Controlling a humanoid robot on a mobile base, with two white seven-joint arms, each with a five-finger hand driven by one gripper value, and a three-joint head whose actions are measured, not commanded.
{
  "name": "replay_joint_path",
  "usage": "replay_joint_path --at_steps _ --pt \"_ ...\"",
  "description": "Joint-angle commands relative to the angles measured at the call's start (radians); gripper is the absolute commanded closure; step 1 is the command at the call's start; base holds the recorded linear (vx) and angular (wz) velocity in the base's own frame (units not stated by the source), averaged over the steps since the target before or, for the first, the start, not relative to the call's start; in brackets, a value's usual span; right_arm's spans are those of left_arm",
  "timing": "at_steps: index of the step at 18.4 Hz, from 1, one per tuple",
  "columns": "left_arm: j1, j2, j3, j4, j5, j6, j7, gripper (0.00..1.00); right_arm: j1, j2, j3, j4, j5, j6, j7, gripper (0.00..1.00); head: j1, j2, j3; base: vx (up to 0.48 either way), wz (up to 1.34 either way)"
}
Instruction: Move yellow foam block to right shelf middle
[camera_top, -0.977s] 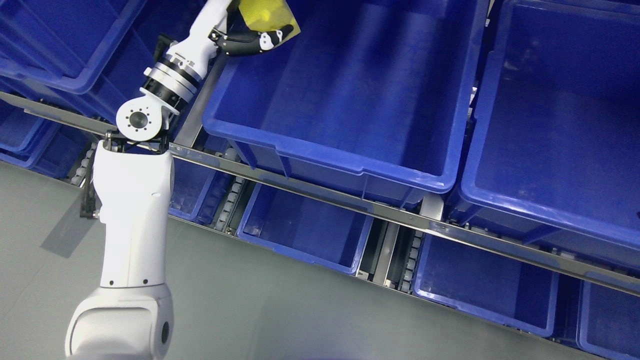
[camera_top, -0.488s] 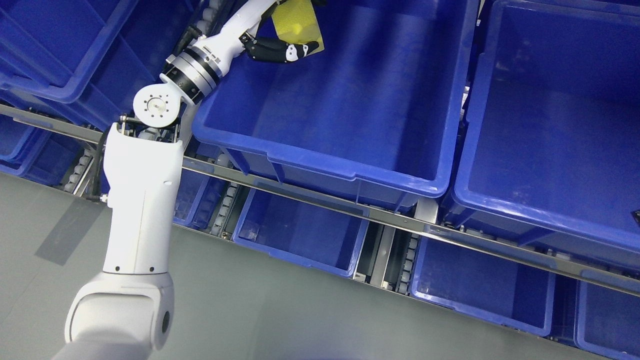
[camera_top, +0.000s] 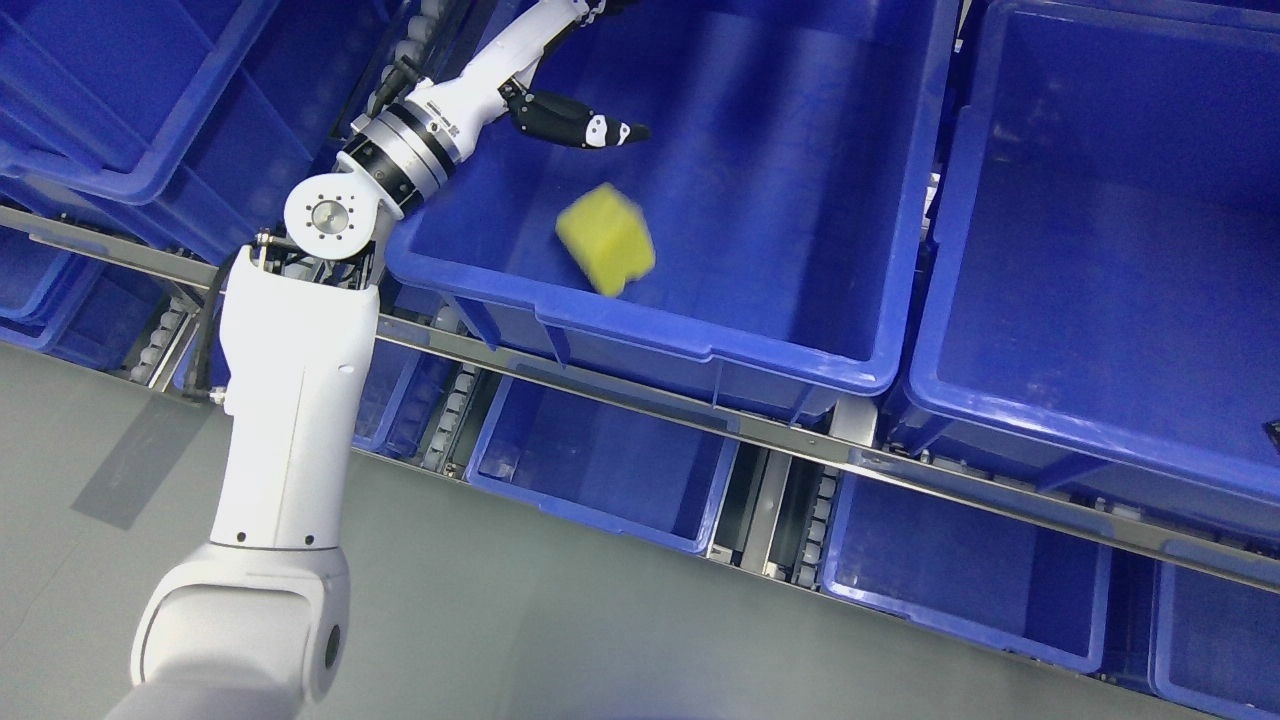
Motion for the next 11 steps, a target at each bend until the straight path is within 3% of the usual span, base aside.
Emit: replay_joint_path --at_steps 1,5,11 --pt "0.034 0.017 0.142 -0.015 0.059 -0.128 0.102 0.01 0.002 -0.017 0.0 -0.017 0.003 0.0 0.001 0.0 0.0 0.0 0.0 0.0 0.0" --pt "0.162 0.017 0.199 -0.101 0.257 -0.13 0.237 0.01 0.002 -0.017 0.0 -0.017 0.003 0.0 0.001 0.0 0.0 0.0 0.0 0.0 0.0" --pt "0.294 0.017 0.219 -0.244 0.426 -0.163 0.314 0.01 0.002 -0.017 0.0 -0.017 0.003 0.0 0.001 0.0 0.0 0.0 0.0 0.0 0.0"
